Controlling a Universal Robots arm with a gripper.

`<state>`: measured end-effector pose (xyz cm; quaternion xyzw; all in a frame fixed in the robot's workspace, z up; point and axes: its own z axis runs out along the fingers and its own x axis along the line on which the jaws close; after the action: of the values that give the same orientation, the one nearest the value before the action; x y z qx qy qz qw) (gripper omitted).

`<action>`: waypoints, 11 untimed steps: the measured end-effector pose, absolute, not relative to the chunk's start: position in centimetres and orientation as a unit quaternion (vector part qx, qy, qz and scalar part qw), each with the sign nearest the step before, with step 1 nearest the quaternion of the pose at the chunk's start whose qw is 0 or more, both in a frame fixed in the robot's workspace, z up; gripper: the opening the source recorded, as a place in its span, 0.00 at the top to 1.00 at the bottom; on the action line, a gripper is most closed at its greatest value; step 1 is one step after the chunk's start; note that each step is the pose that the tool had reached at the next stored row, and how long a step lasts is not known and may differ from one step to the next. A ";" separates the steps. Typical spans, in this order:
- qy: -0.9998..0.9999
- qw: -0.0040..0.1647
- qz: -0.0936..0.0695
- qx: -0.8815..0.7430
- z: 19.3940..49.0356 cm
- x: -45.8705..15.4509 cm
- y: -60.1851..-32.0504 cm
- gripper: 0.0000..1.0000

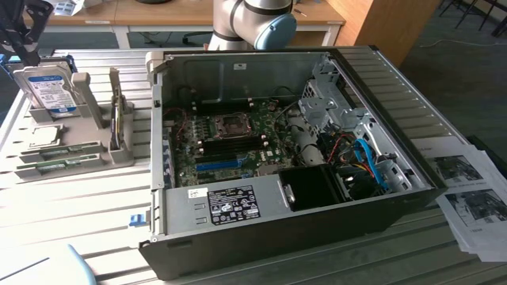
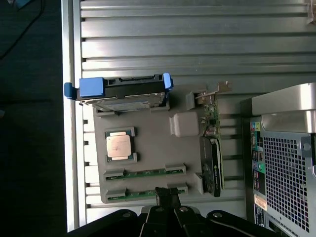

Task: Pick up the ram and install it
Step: 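Pick up the ram and move it above insertion slot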

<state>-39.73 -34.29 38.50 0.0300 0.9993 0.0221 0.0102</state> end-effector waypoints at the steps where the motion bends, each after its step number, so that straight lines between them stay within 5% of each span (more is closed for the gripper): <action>1: 0.999 0.010 0.022 0.027 38.5 -39.7 -34.3 0.91; 11: 0.999 0.009 0.023 -0.030 38.5 -39.7 -34.3 0.91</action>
<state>-39.72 -34.29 38.48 -0.0298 0.9993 0.0226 0.0089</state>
